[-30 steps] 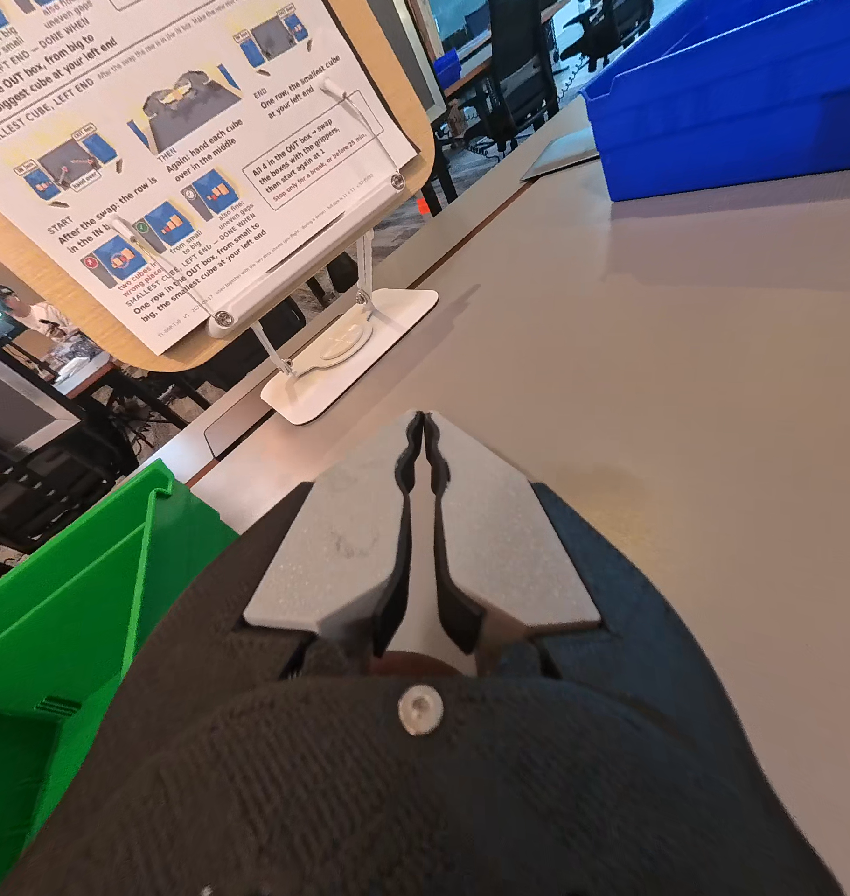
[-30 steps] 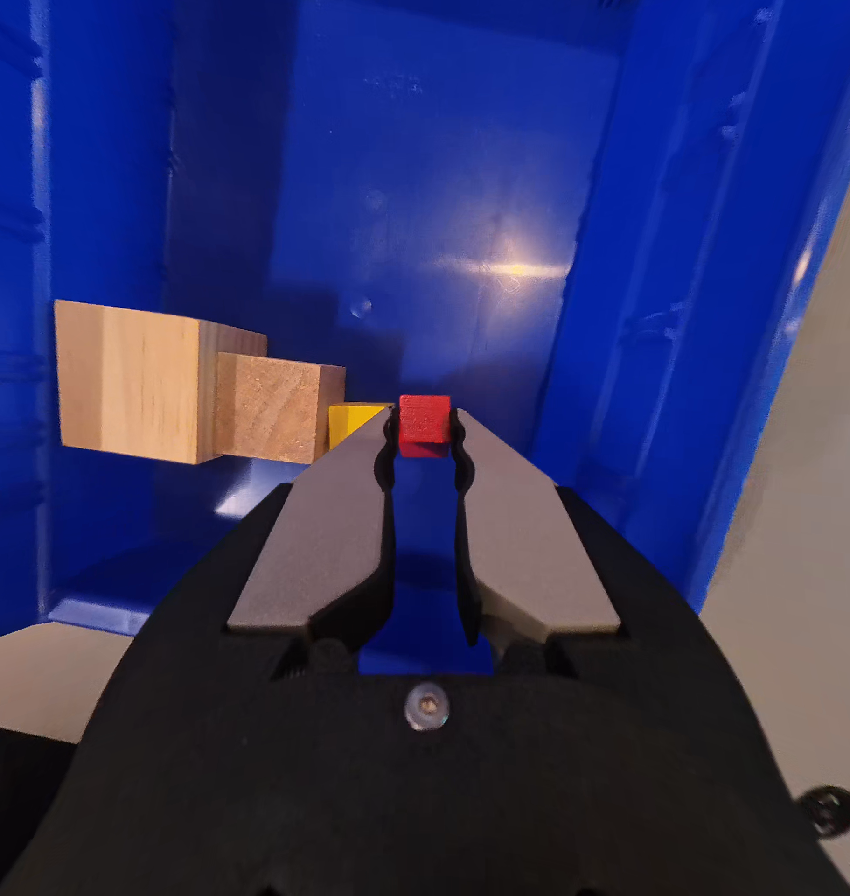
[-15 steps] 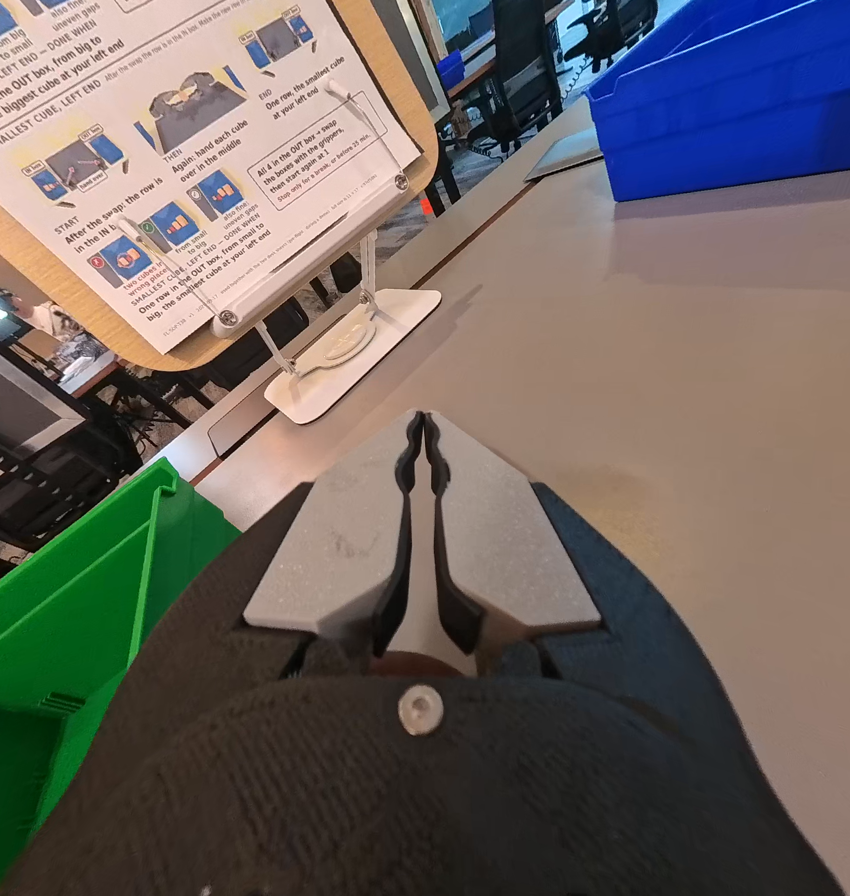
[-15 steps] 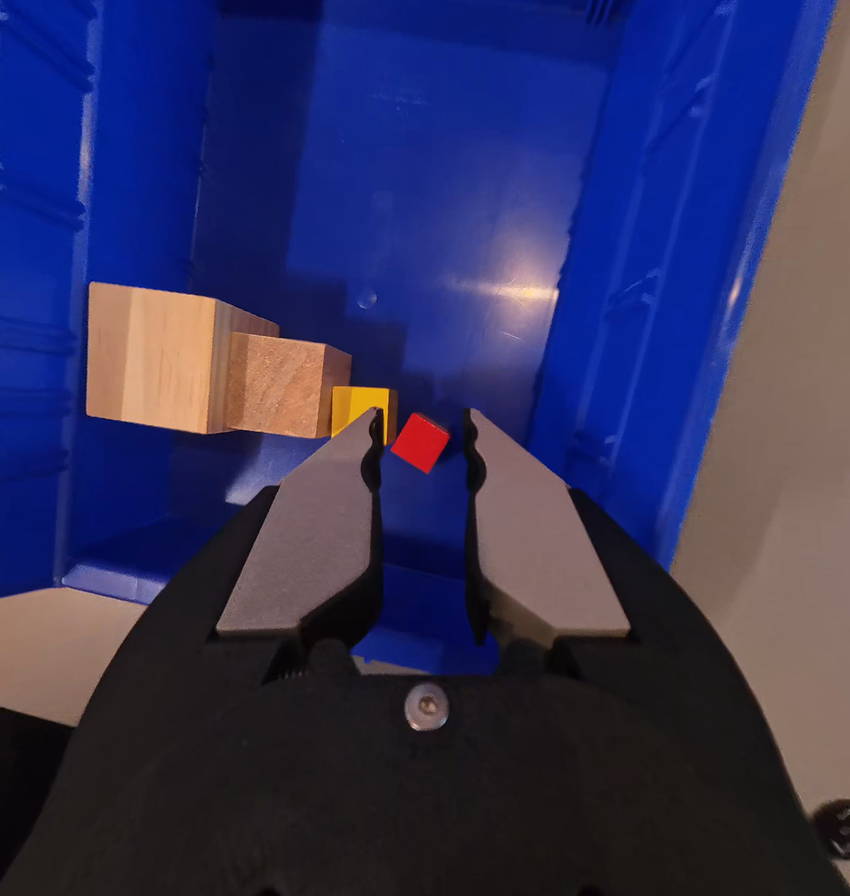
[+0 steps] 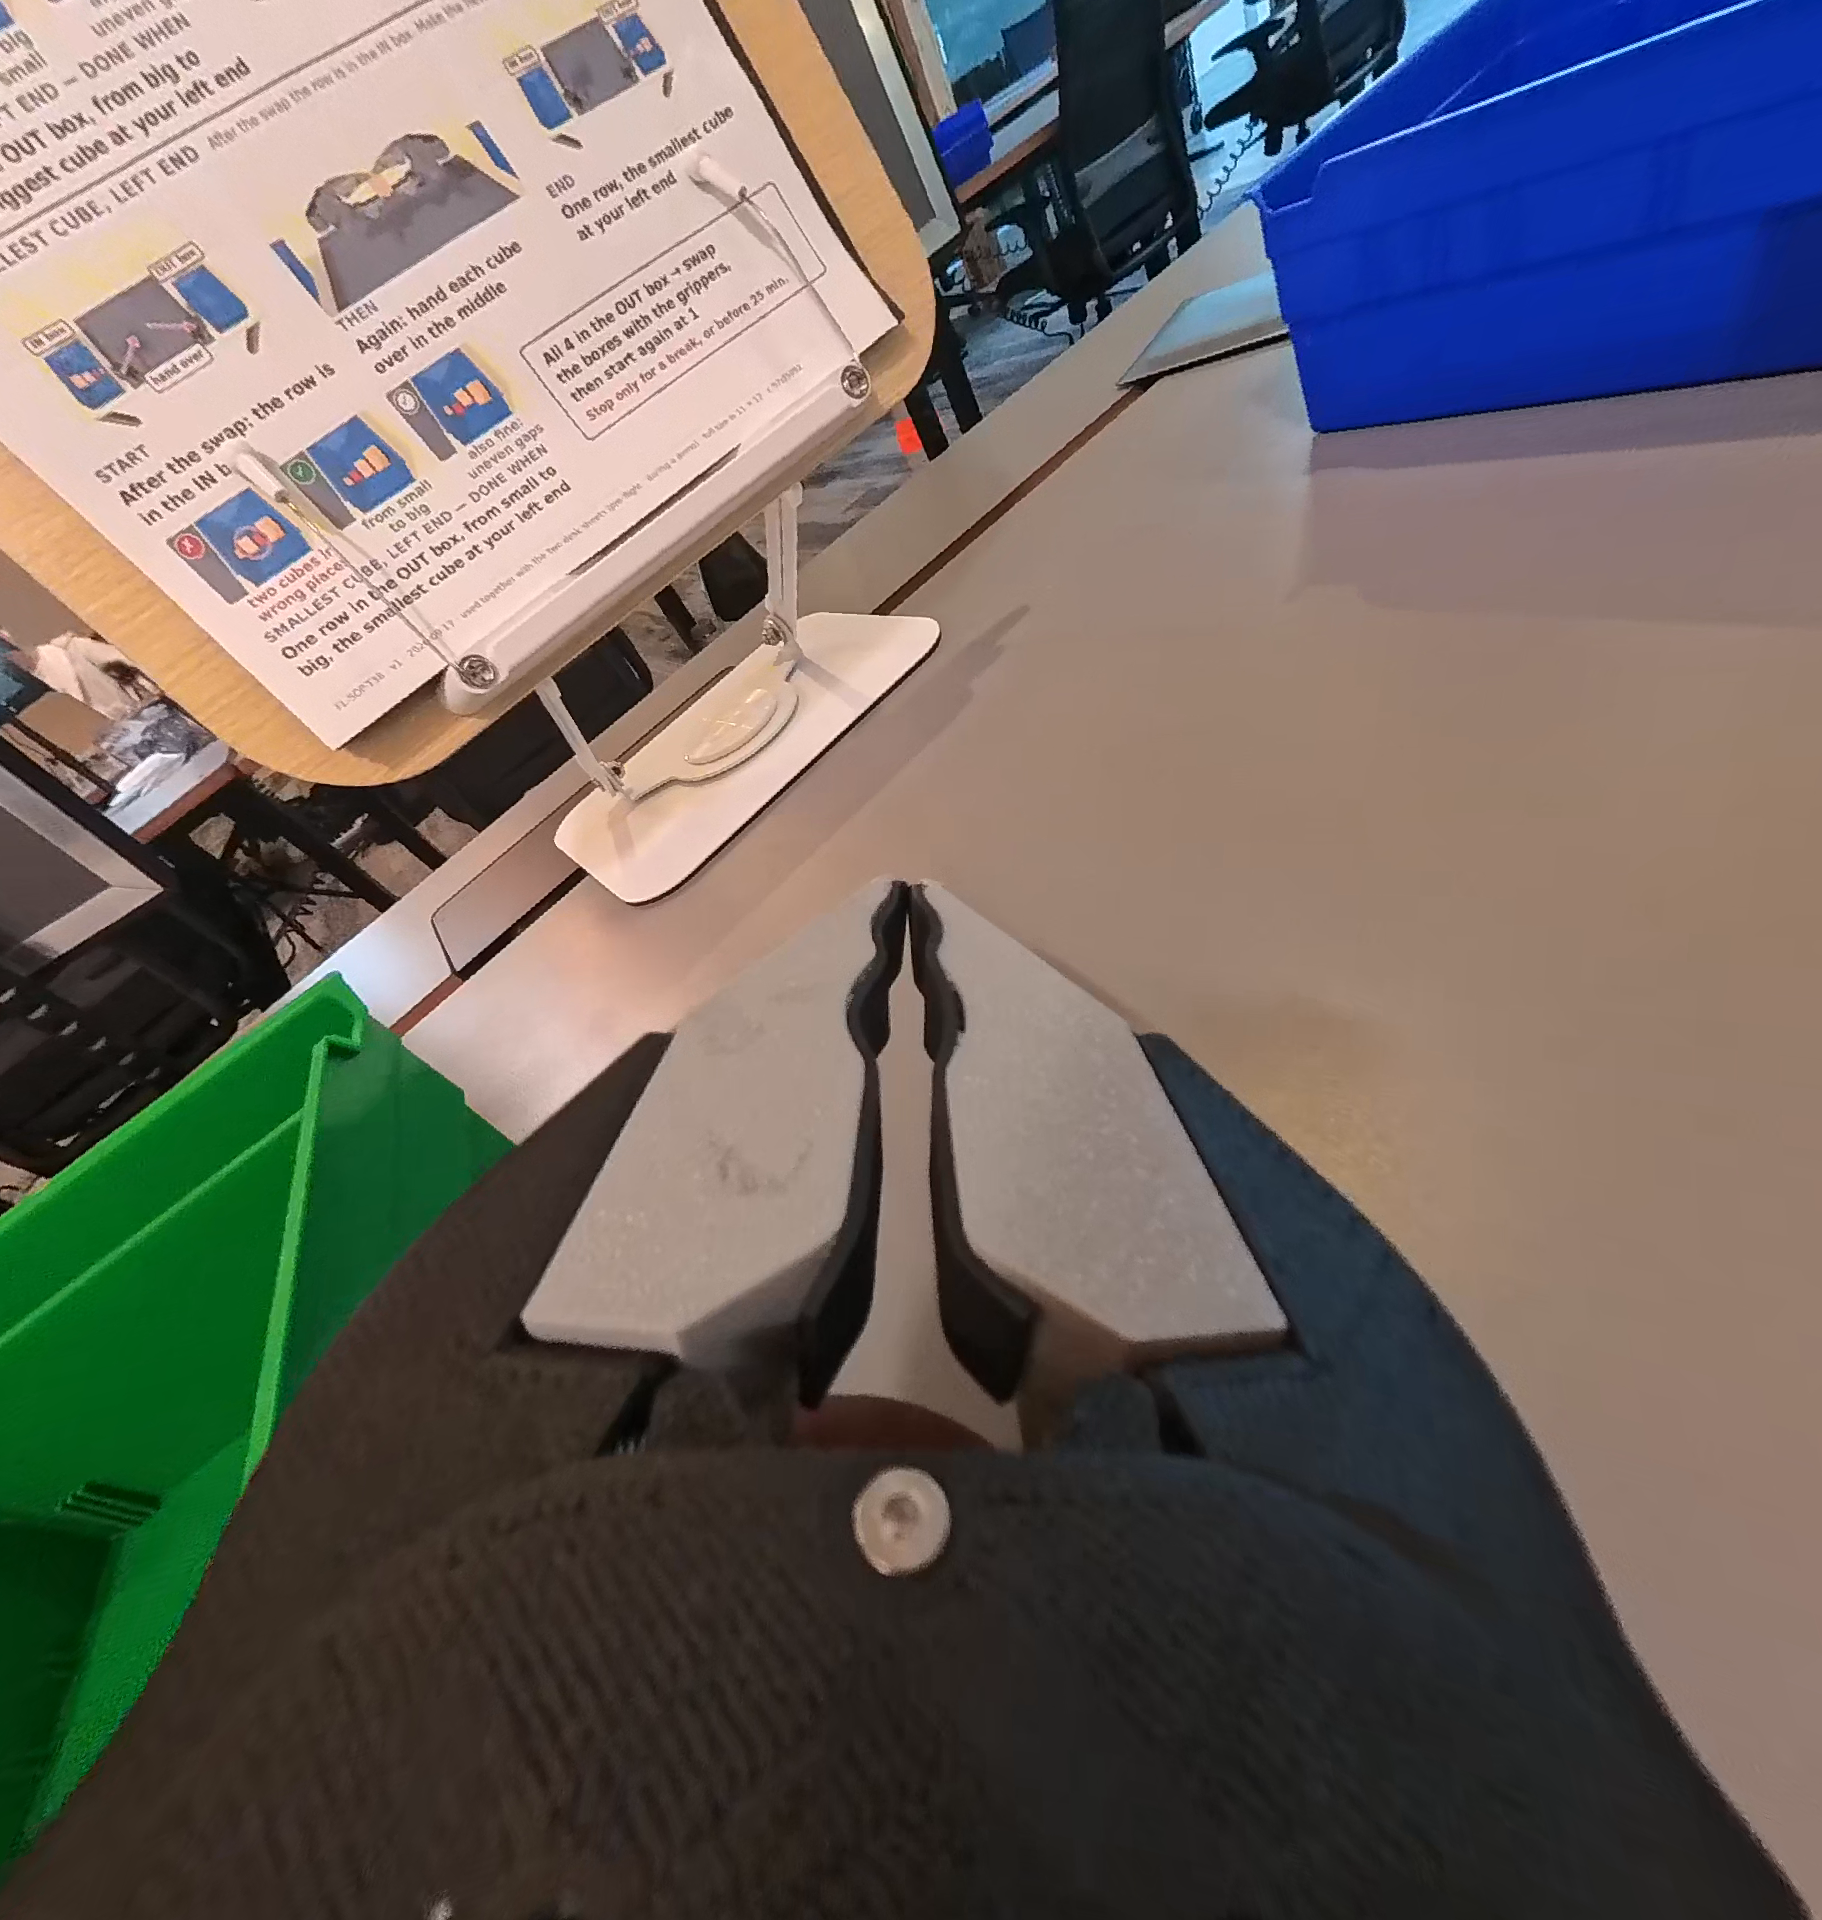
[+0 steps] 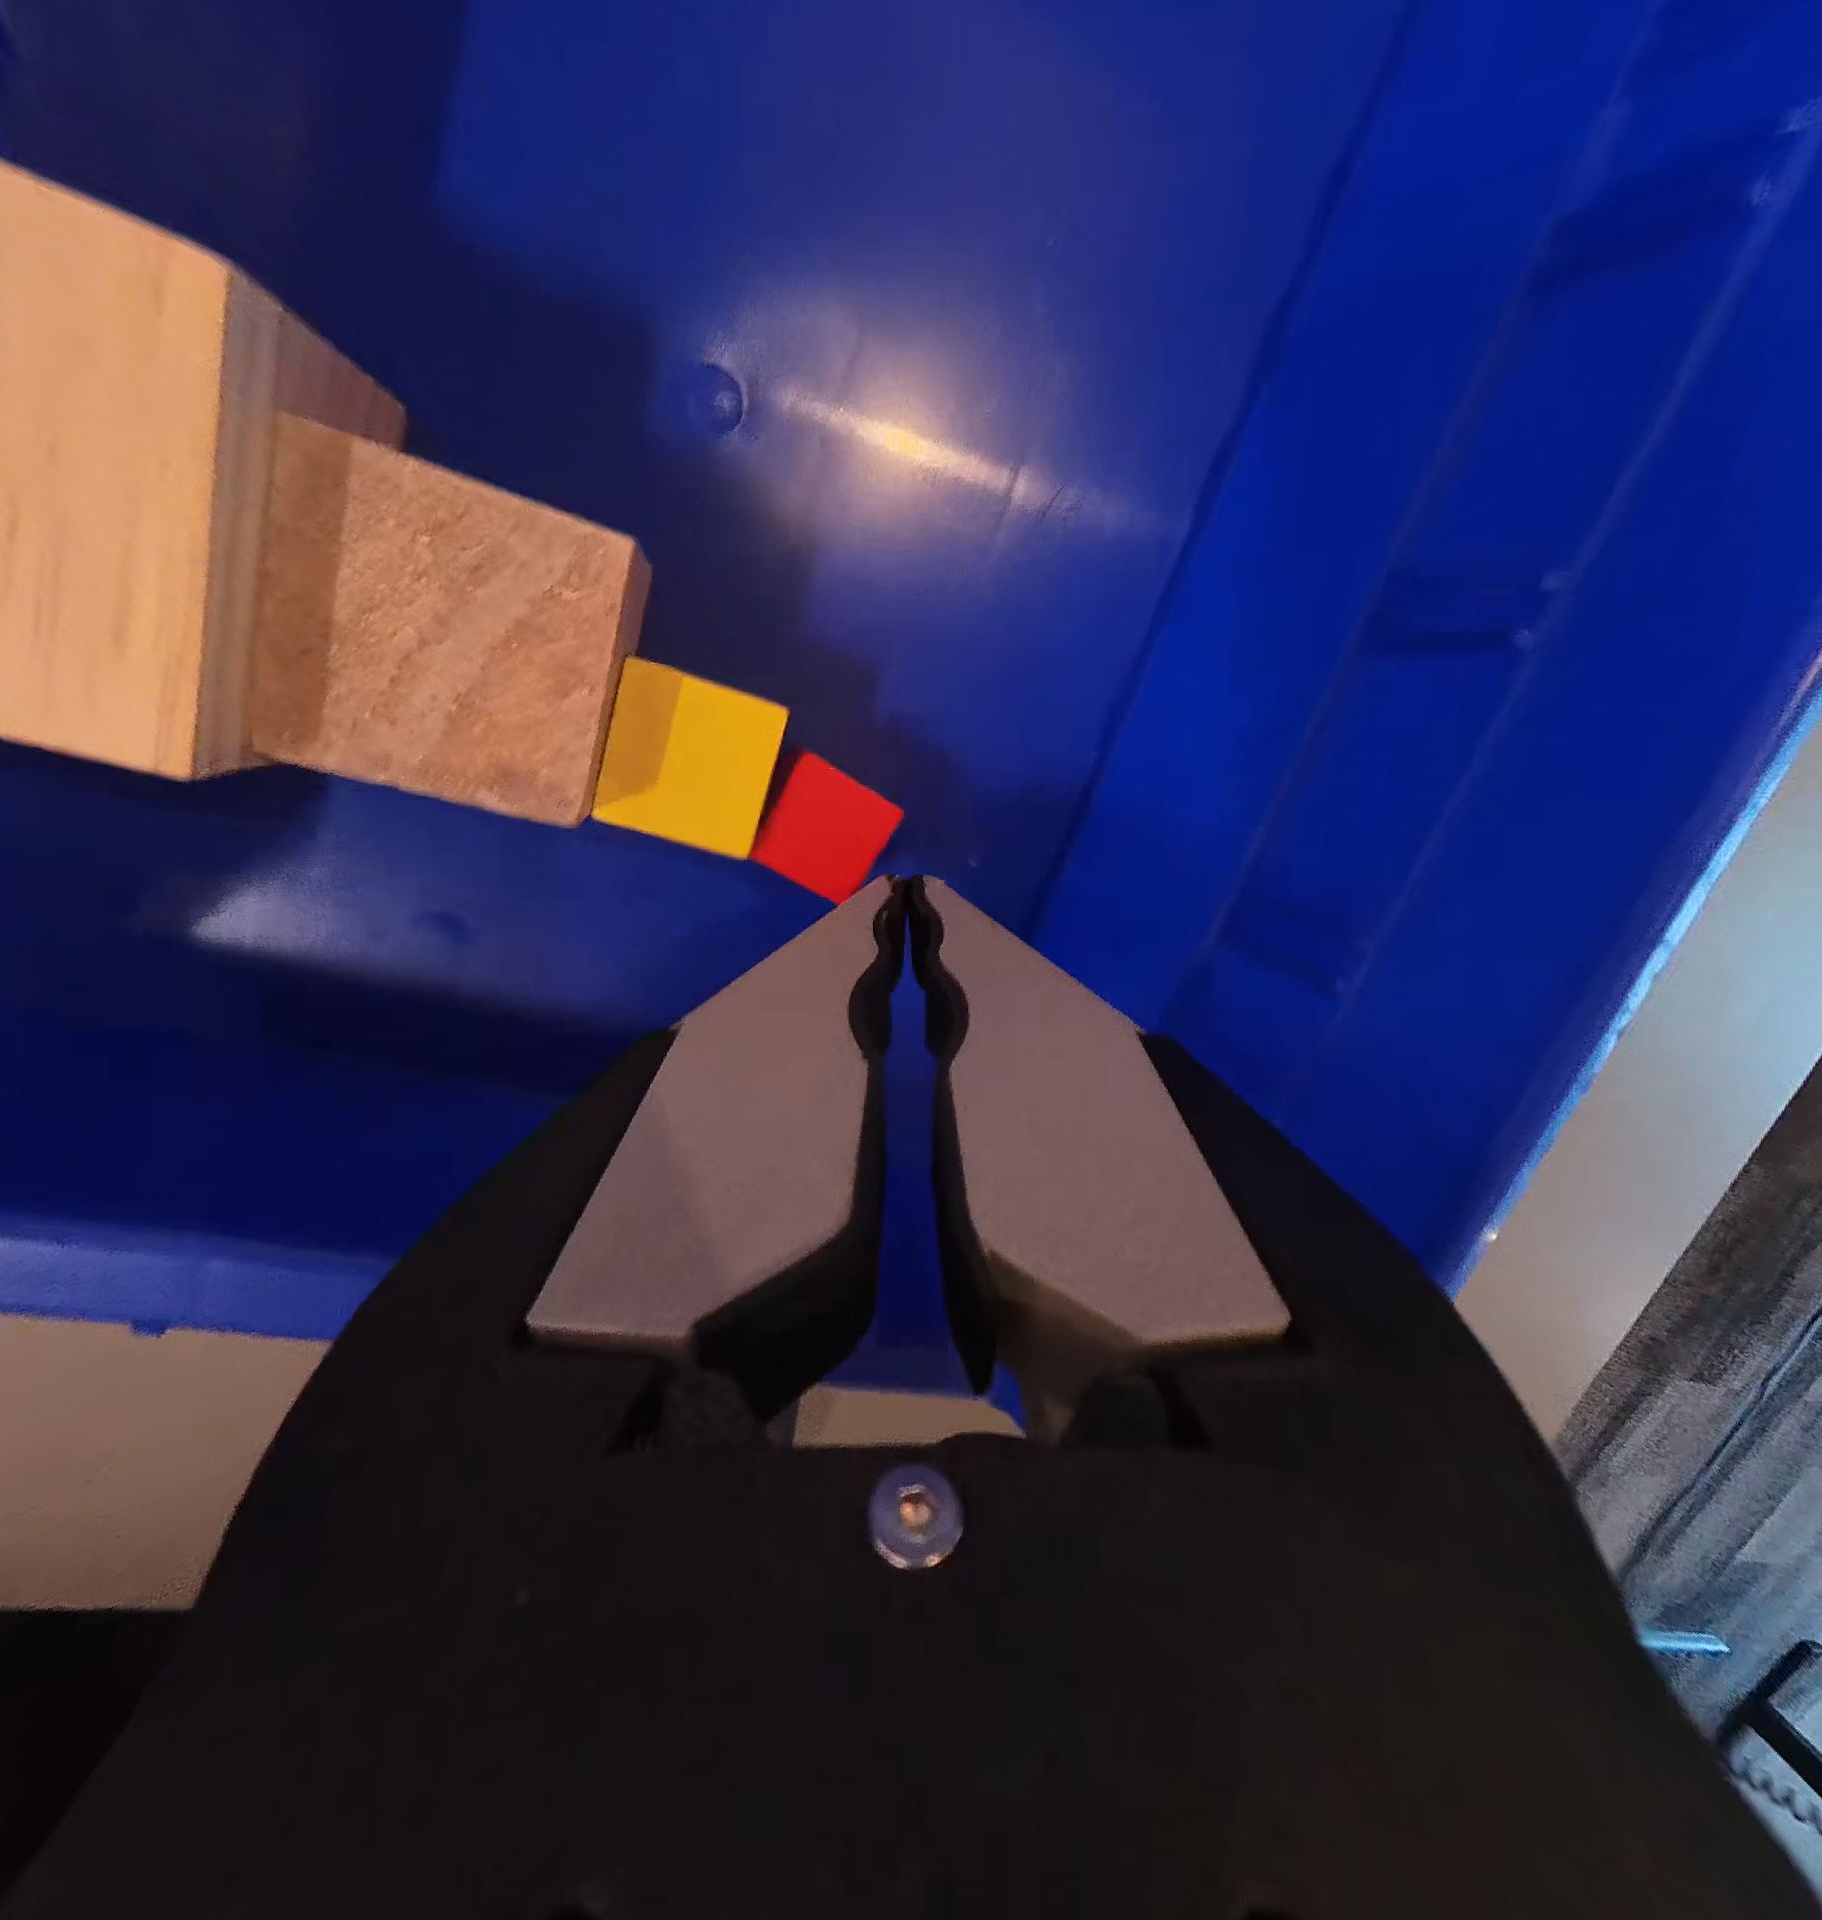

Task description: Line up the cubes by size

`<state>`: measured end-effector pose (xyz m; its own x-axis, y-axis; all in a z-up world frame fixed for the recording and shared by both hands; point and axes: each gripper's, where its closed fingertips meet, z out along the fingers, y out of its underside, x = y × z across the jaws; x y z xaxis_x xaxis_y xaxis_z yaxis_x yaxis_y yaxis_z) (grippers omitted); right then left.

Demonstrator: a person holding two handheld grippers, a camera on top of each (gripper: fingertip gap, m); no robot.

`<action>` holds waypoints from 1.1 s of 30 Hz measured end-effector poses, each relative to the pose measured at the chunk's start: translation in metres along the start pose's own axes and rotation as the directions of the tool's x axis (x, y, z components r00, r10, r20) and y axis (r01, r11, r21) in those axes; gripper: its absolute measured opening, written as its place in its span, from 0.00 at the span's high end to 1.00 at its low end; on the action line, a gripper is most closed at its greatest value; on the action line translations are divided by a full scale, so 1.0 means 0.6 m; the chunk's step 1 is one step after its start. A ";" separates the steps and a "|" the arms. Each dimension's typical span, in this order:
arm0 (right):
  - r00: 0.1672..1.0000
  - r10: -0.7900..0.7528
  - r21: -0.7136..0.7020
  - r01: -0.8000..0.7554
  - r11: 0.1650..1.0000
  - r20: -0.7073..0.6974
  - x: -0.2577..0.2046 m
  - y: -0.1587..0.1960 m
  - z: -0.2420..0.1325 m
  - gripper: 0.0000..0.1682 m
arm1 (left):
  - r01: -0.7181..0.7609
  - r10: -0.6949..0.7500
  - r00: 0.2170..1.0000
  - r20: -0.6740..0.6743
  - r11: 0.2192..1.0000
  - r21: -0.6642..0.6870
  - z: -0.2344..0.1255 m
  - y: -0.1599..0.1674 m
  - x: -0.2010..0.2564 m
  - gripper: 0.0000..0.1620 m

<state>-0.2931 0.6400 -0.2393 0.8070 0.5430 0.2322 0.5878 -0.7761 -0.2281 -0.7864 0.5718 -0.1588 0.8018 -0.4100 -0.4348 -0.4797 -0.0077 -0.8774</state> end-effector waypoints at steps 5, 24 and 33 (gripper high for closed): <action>0.999 0.035 0.058 -0.036 0.998 0.024 0.008 -0.012 -0.007 1.00 | -0.008 0.008 1.000 -0.008 1.000 -0.006 0.001 0.001 0.003 1.00; 0.923 -0.224 0.783 -0.117 0.611 0.312 -0.237 -0.031 -0.206 0.43 | 0.286 -0.213 0.884 0.417 0.951 -0.120 -0.341 0.037 -0.077 0.65; 0.987 -0.063 0.764 -0.073 0.642 0.147 -0.278 -0.063 -0.128 0.52 | 0.375 -0.227 0.850 0.475 0.894 -0.245 -0.264 0.164 -0.080 0.77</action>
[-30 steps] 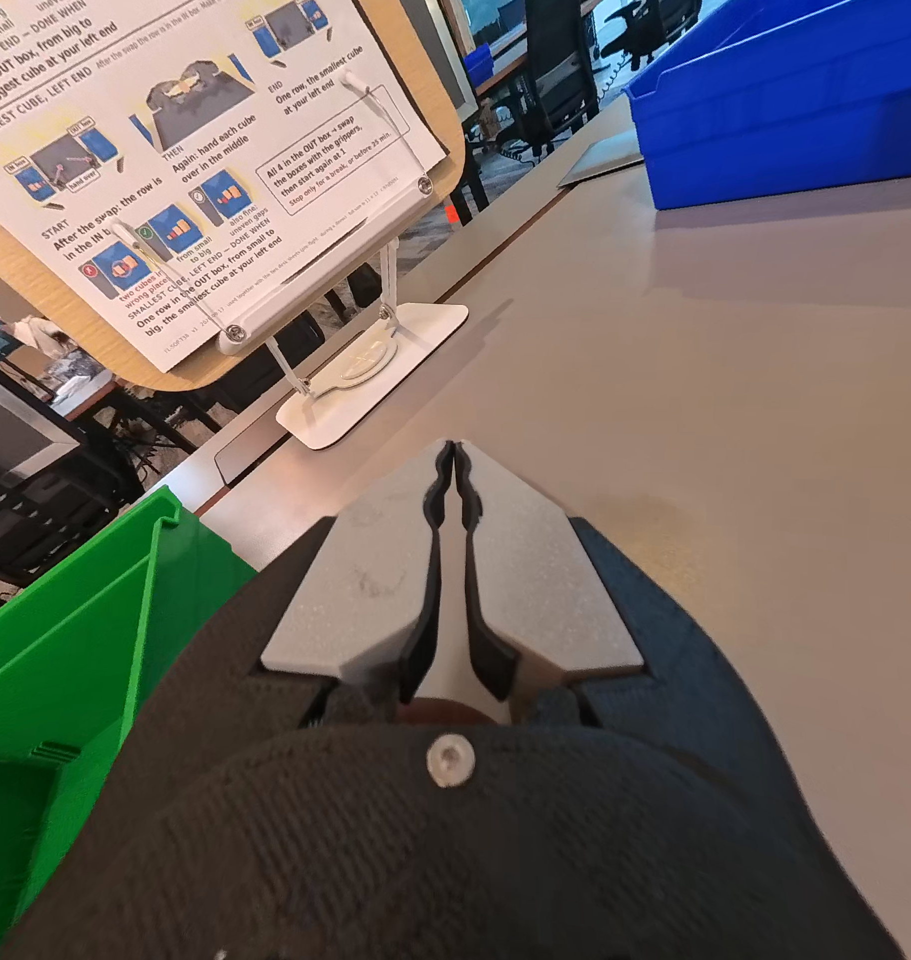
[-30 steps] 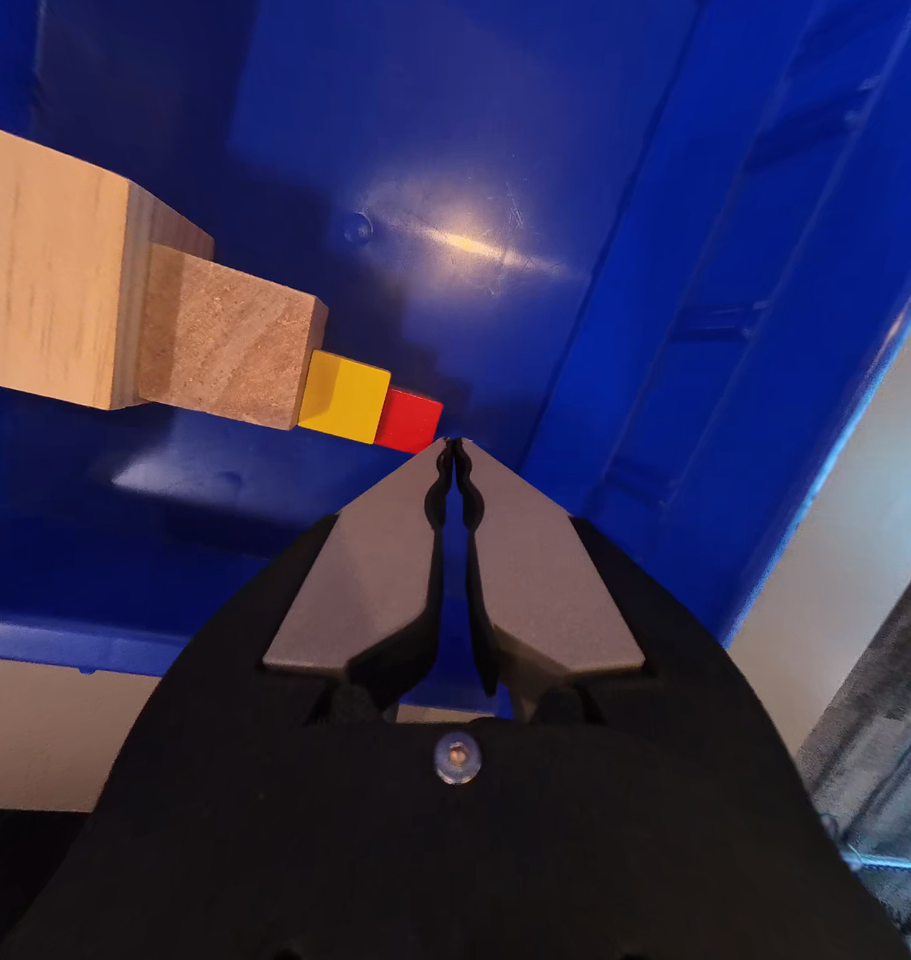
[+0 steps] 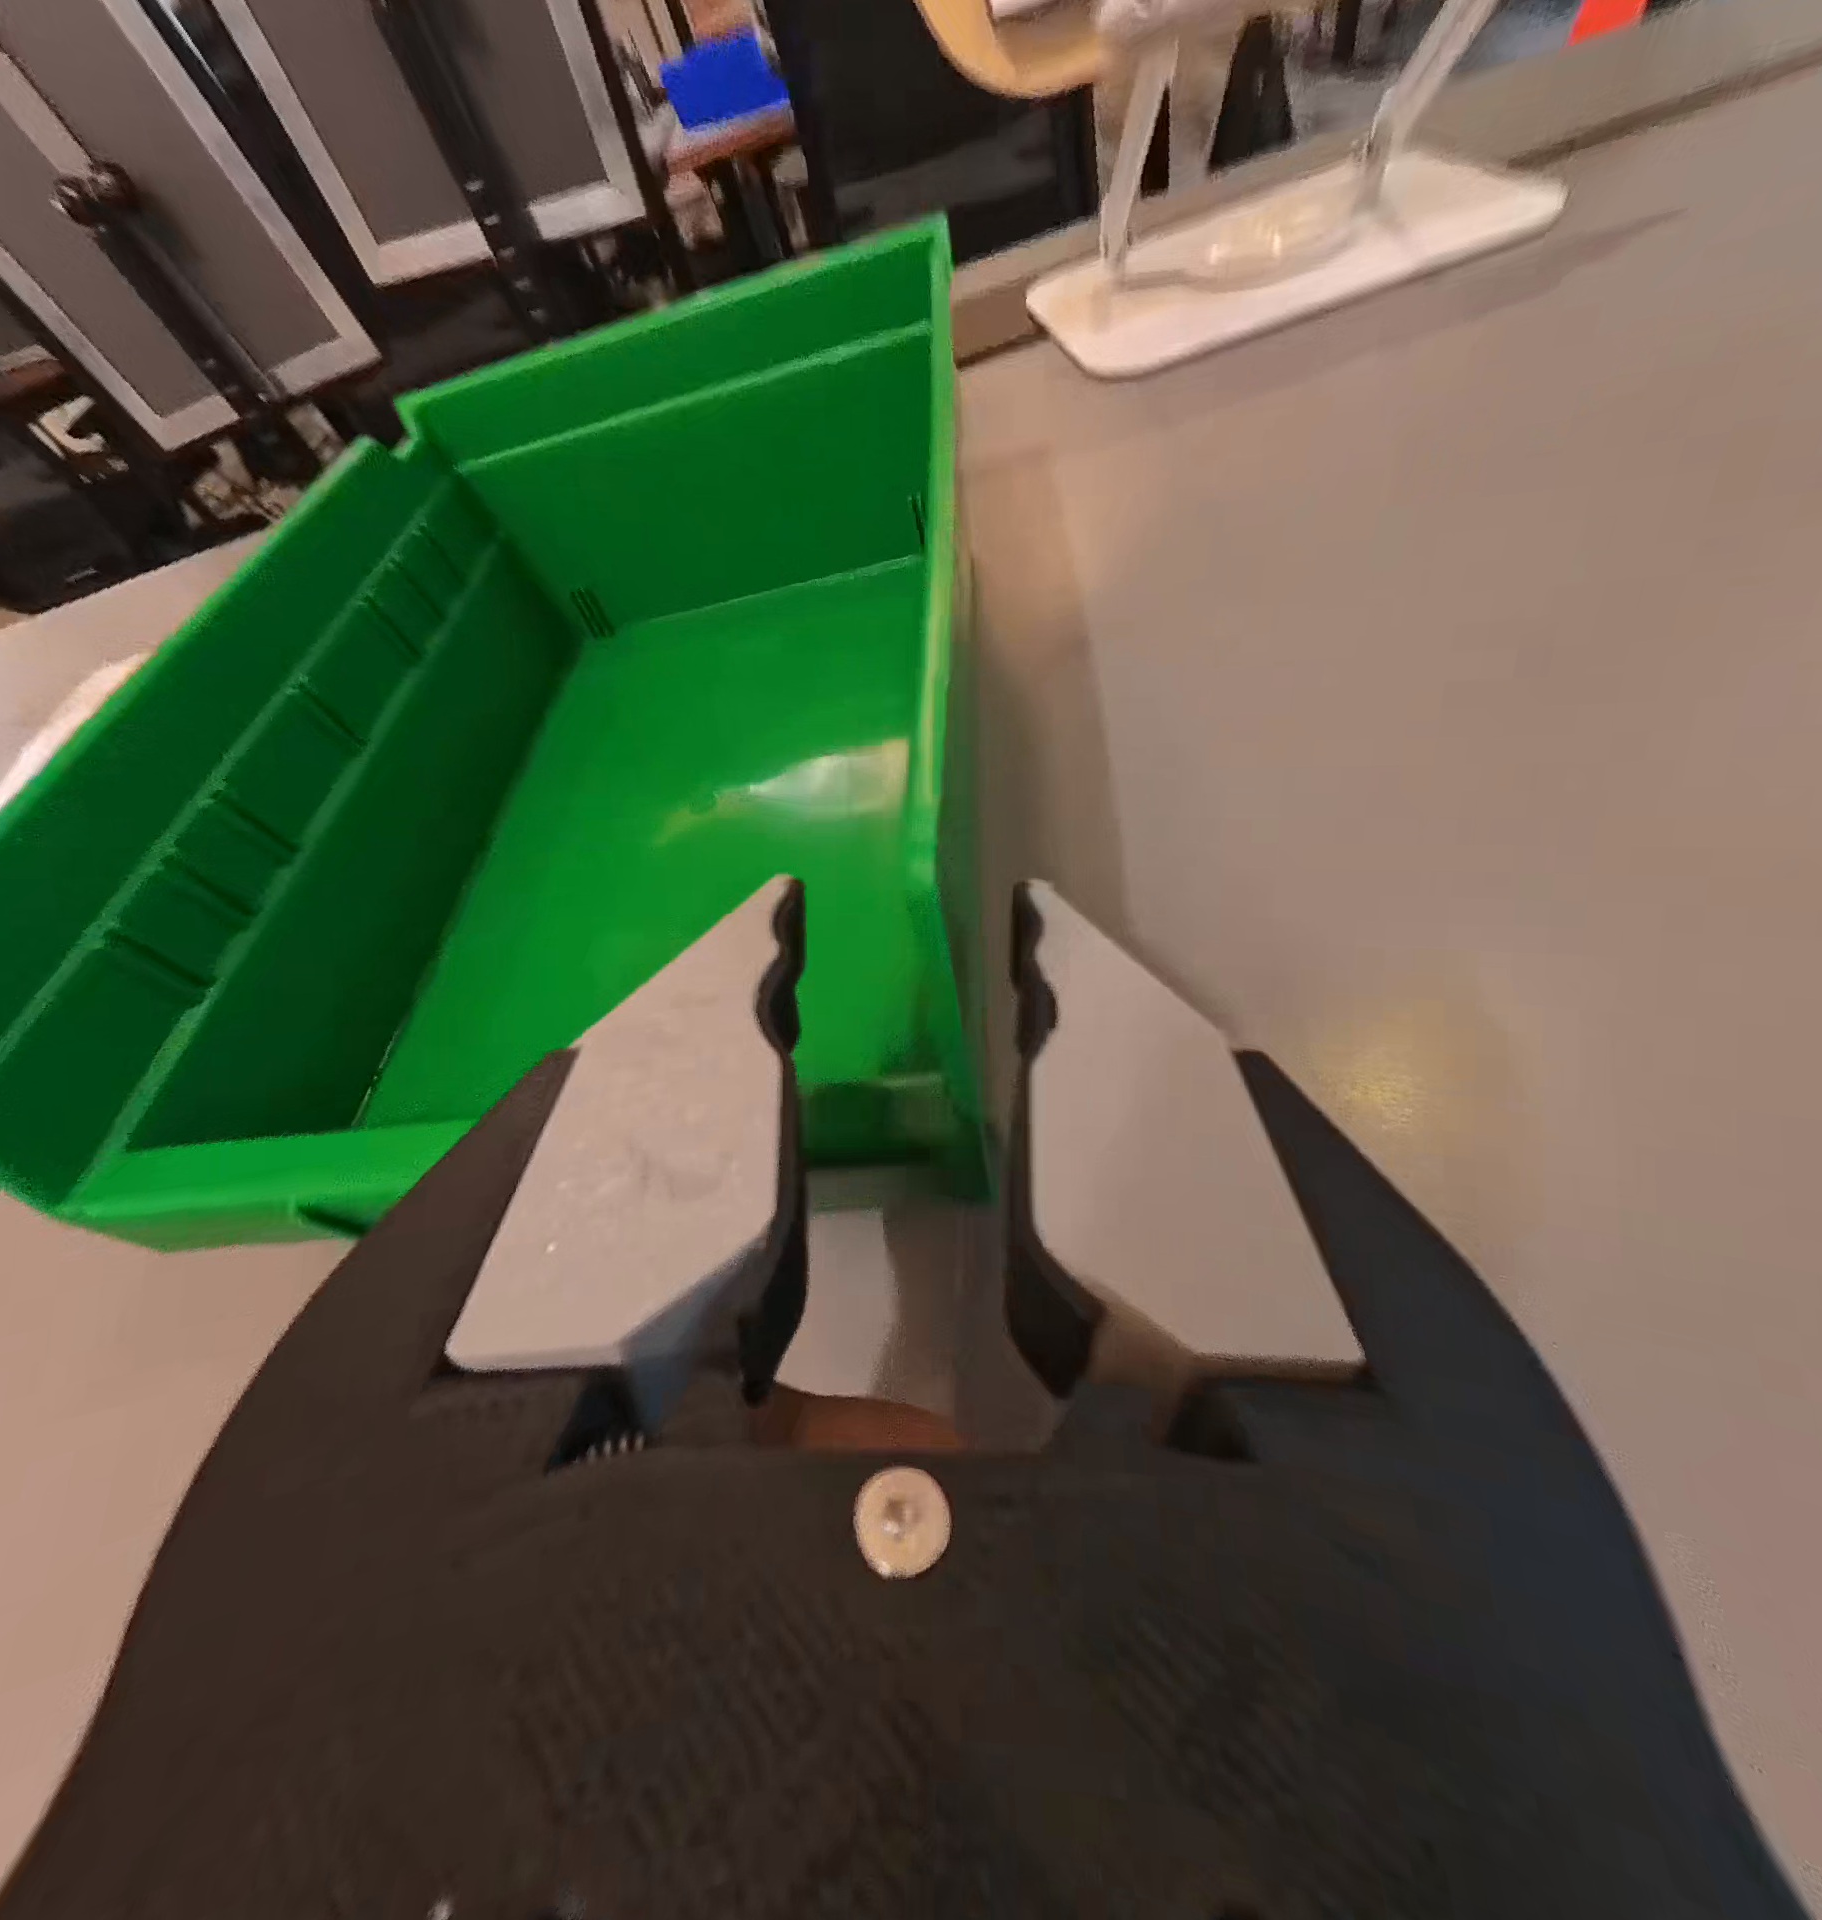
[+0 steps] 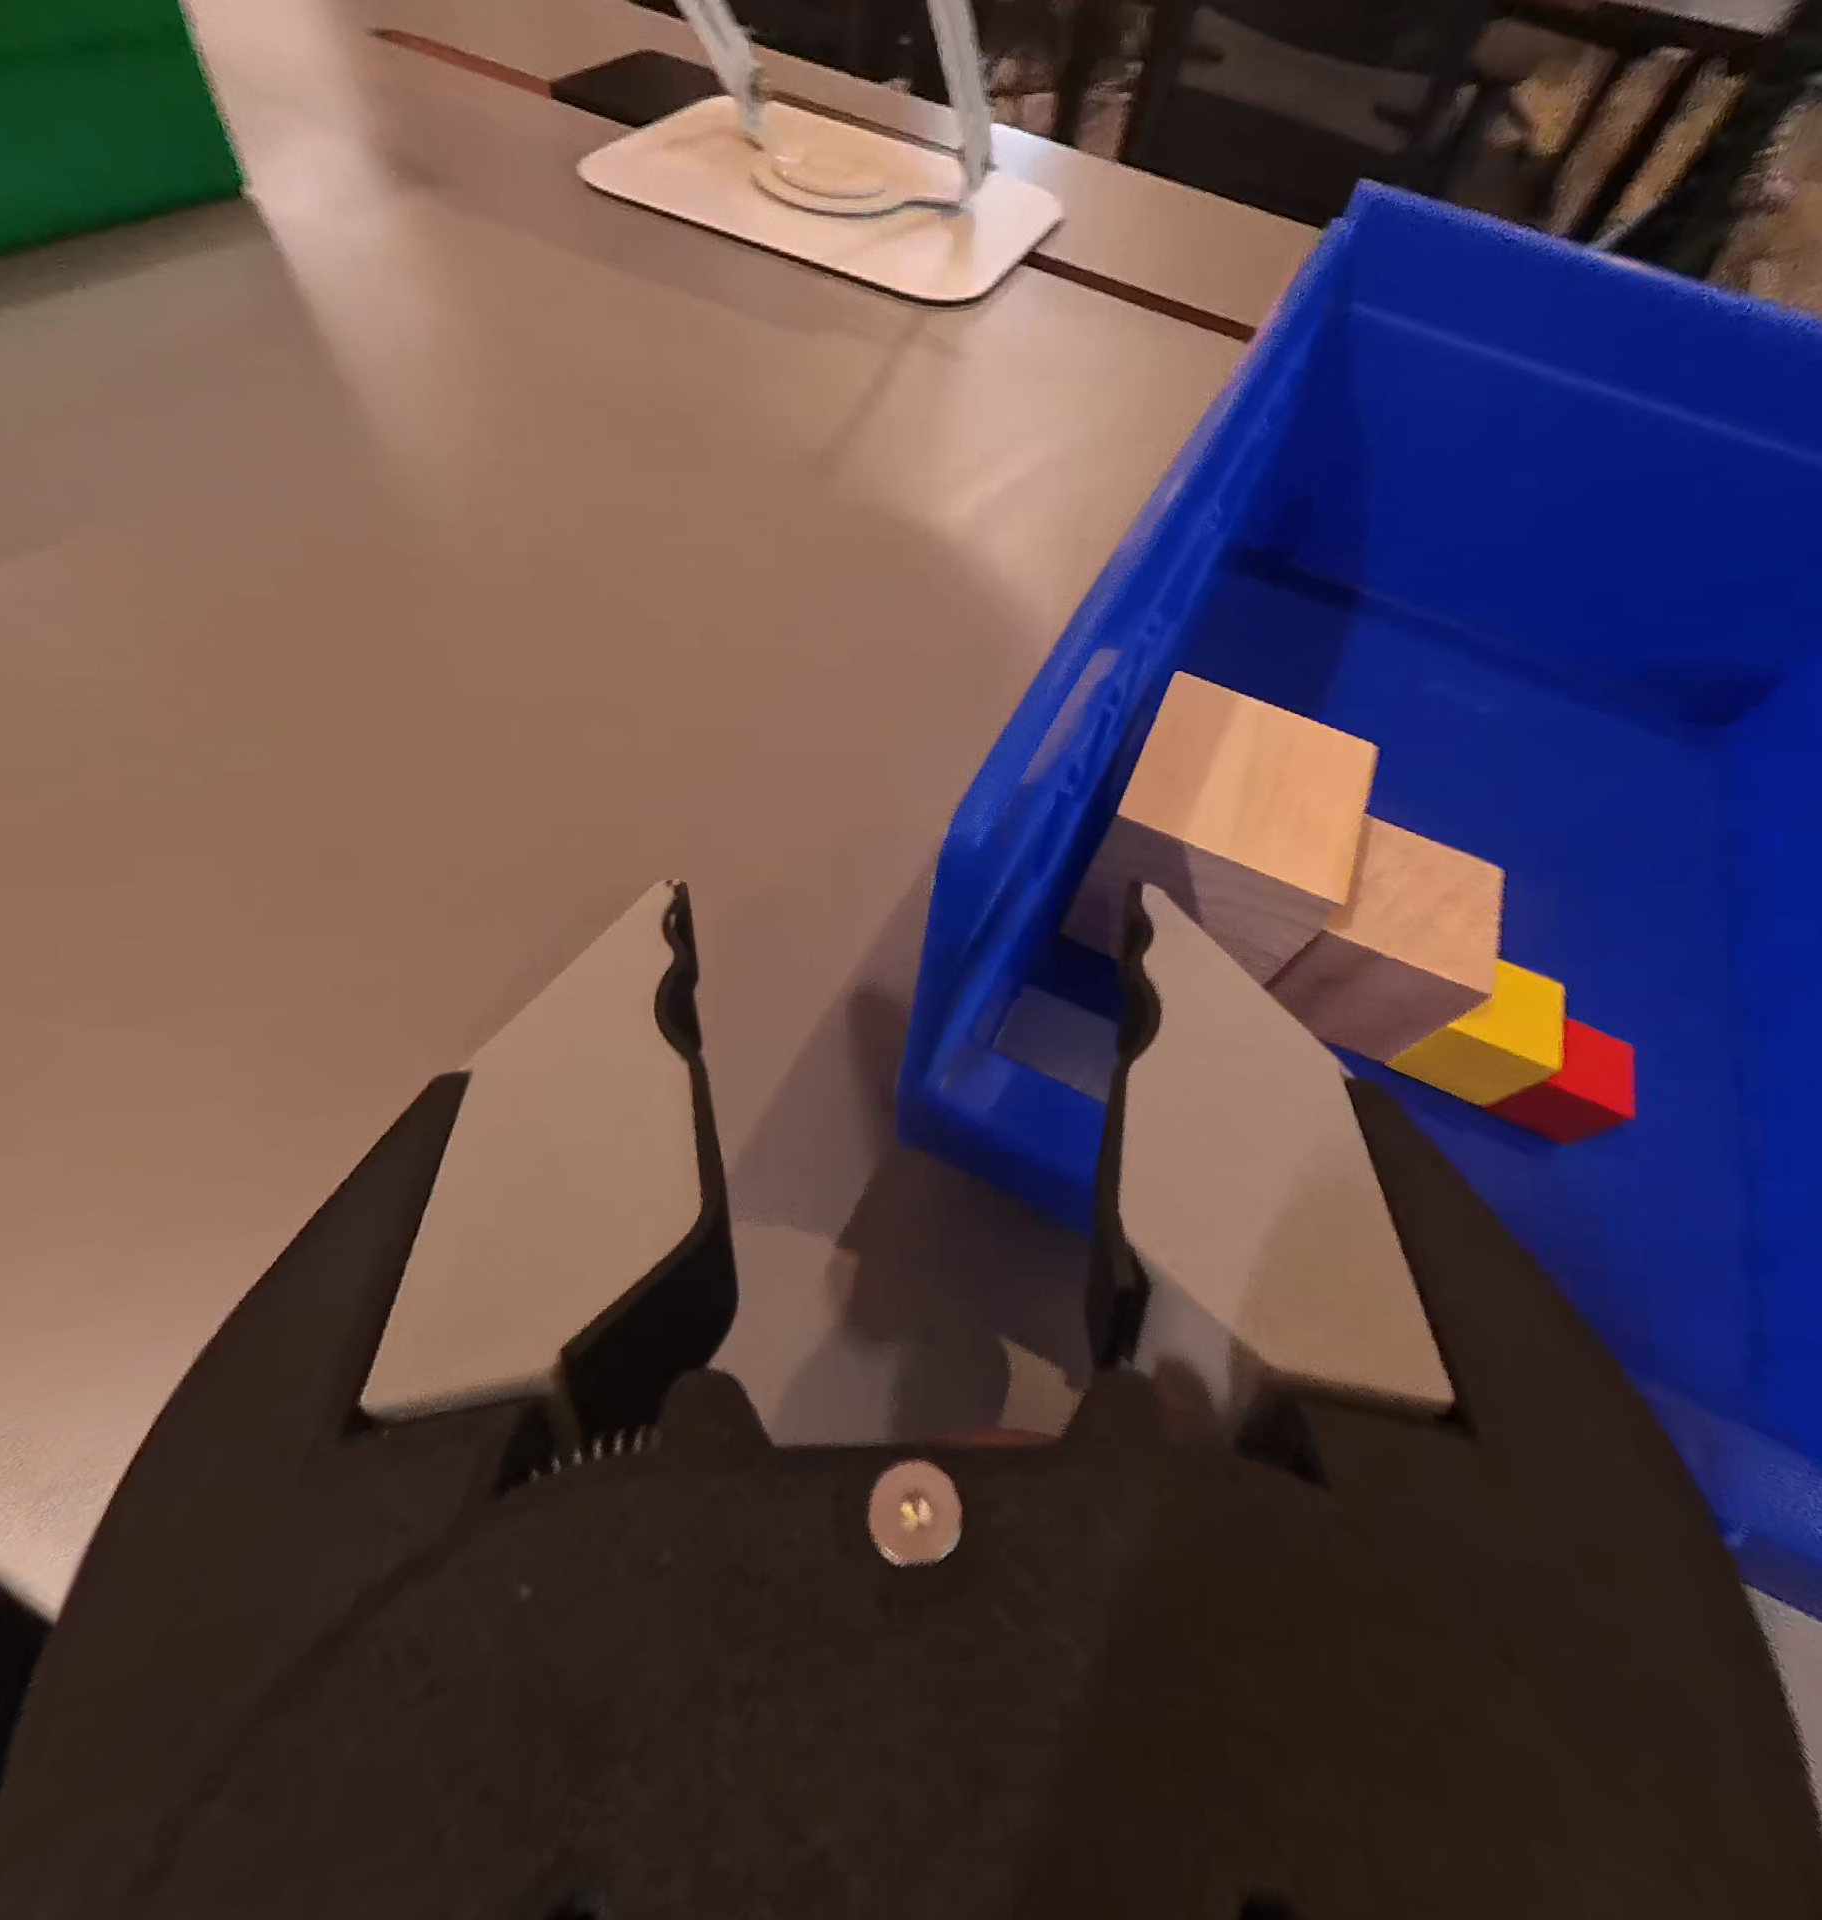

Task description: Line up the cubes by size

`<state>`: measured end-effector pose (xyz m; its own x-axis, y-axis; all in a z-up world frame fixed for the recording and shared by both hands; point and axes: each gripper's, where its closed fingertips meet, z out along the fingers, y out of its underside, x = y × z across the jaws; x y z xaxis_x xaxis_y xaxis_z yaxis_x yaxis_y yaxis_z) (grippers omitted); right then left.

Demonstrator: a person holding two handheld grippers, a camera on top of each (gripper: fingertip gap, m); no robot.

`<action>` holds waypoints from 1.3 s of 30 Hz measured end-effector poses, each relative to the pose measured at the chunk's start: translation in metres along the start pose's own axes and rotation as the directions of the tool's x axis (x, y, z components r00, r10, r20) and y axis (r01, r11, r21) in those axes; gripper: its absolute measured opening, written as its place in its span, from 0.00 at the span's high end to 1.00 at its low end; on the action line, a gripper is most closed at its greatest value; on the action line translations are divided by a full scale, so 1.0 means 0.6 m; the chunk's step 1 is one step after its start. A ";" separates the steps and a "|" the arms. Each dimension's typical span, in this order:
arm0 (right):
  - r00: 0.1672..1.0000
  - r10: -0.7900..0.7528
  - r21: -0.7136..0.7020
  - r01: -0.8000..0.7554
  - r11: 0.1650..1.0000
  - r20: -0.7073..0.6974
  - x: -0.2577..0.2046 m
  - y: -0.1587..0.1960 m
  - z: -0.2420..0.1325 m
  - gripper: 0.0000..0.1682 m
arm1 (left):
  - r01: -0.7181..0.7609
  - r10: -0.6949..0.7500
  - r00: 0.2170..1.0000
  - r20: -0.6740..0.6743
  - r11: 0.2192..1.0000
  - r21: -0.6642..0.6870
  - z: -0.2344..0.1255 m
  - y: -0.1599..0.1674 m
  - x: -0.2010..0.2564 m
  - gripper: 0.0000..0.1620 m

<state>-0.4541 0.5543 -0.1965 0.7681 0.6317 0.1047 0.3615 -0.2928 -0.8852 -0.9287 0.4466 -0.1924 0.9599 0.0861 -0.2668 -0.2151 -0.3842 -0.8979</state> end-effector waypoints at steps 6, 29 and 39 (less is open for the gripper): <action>0.991 -0.077 -0.049 0.072 0.996 -0.112 0.023 0.008 -0.004 0.93 | -0.036 0.034 0.998 -0.053 0.999 -0.023 0.014 -0.006 0.014 0.99; 0.978 -0.118 0.073 0.107 0.992 0.171 -0.477 -0.130 0.135 0.91 | 0.170 -0.113 0.982 -0.153 0.882 0.439 -0.241 -0.224 -0.069 0.98; 0.887 -0.314 0.302 0.214 0.929 0.338 -0.796 -0.277 0.192 0.87 | 0.185 -0.169 0.983 -0.076 0.870 0.457 -0.261 -0.219 -0.131 0.98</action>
<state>-0.9420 0.3837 -0.1518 0.3890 0.8951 0.2180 0.3410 0.0799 -0.9367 -0.9478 0.3464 0.0014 0.9932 0.0800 -0.0842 -0.0922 0.1021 -0.9905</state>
